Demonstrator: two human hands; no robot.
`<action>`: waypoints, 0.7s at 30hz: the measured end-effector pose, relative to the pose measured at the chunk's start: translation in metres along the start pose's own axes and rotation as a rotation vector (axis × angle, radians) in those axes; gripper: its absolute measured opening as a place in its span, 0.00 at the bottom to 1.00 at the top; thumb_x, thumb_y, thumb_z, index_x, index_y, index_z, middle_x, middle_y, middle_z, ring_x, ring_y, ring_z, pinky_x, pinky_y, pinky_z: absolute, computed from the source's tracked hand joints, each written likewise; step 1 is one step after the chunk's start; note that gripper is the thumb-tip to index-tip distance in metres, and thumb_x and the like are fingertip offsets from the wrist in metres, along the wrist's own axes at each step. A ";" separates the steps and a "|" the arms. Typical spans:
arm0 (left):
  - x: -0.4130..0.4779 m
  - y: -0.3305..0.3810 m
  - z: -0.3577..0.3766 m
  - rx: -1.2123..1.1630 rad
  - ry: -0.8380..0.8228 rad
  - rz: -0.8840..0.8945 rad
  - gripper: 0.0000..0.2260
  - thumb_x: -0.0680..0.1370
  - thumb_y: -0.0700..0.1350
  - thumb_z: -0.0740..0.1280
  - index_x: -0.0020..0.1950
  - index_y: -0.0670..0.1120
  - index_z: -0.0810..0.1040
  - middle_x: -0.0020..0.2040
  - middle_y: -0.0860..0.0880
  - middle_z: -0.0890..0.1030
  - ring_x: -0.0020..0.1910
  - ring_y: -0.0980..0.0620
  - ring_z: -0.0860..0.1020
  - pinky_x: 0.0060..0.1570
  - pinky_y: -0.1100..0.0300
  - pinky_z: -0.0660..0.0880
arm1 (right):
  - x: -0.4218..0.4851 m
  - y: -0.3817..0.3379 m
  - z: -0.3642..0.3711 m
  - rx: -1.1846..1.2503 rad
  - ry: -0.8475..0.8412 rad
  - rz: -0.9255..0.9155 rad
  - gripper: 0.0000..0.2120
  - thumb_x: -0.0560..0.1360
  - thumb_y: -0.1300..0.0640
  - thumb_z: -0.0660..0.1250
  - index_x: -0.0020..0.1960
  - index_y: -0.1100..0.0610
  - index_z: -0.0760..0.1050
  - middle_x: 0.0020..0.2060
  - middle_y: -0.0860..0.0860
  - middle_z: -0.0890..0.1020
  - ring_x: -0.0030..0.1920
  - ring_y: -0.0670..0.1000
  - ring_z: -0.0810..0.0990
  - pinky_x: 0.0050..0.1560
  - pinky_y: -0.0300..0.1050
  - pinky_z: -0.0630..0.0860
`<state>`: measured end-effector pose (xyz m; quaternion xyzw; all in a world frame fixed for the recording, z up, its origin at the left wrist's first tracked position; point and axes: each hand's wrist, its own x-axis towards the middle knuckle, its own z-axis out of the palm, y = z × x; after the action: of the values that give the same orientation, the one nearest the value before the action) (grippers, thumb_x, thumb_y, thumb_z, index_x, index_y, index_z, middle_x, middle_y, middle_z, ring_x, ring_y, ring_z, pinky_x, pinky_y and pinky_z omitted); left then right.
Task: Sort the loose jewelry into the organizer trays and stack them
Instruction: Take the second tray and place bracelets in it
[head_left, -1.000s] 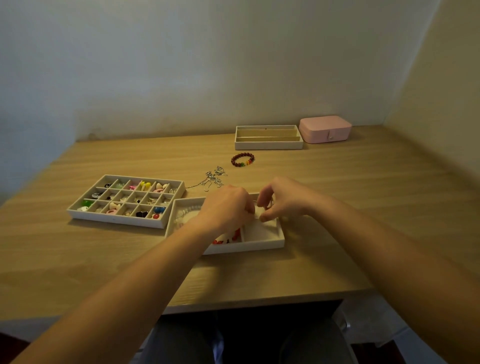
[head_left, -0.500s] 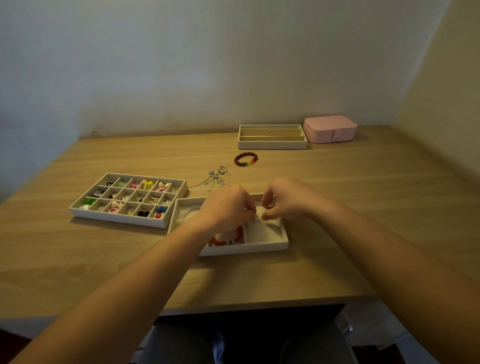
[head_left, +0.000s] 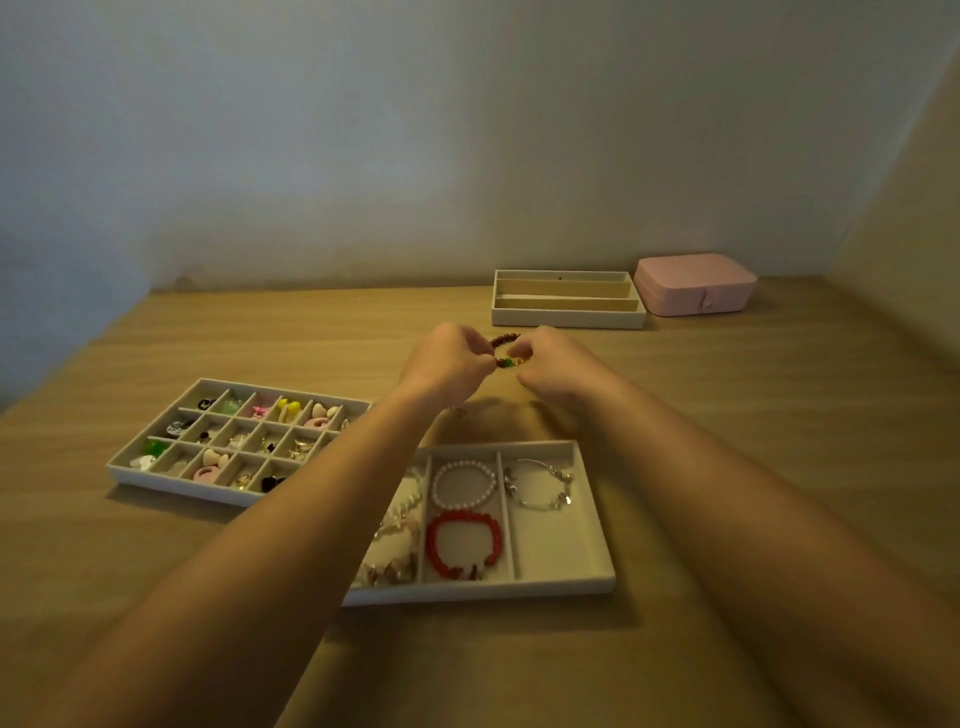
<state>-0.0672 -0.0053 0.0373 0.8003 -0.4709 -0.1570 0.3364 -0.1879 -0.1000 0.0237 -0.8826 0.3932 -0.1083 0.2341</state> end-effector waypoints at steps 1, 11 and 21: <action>0.008 0.000 0.000 -0.024 0.009 -0.013 0.08 0.78 0.44 0.68 0.56 0.49 0.84 0.48 0.51 0.83 0.47 0.50 0.80 0.51 0.50 0.81 | 0.011 0.000 0.005 -0.029 0.014 0.003 0.22 0.79 0.63 0.67 0.71 0.51 0.75 0.67 0.51 0.78 0.65 0.54 0.77 0.66 0.52 0.76; 0.029 -0.007 0.004 -0.216 0.149 0.023 0.09 0.78 0.40 0.67 0.54 0.49 0.83 0.44 0.55 0.79 0.41 0.55 0.78 0.42 0.54 0.80 | 0.046 -0.001 0.021 -0.271 0.034 -0.023 0.08 0.79 0.51 0.69 0.56 0.52 0.81 0.51 0.50 0.81 0.56 0.53 0.78 0.54 0.50 0.78; -0.020 0.006 0.003 -0.561 -0.122 -0.007 0.19 0.79 0.38 0.70 0.69 0.47 0.74 0.56 0.47 0.83 0.54 0.51 0.81 0.48 0.58 0.78 | -0.032 -0.016 -0.029 0.554 0.168 -0.116 0.04 0.83 0.57 0.64 0.57 0.54 0.75 0.50 0.51 0.82 0.52 0.50 0.81 0.45 0.40 0.77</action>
<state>-0.0830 0.0091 0.0381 0.6667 -0.4254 -0.3303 0.5152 -0.2096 -0.0767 0.0567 -0.7939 0.3155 -0.2976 0.4261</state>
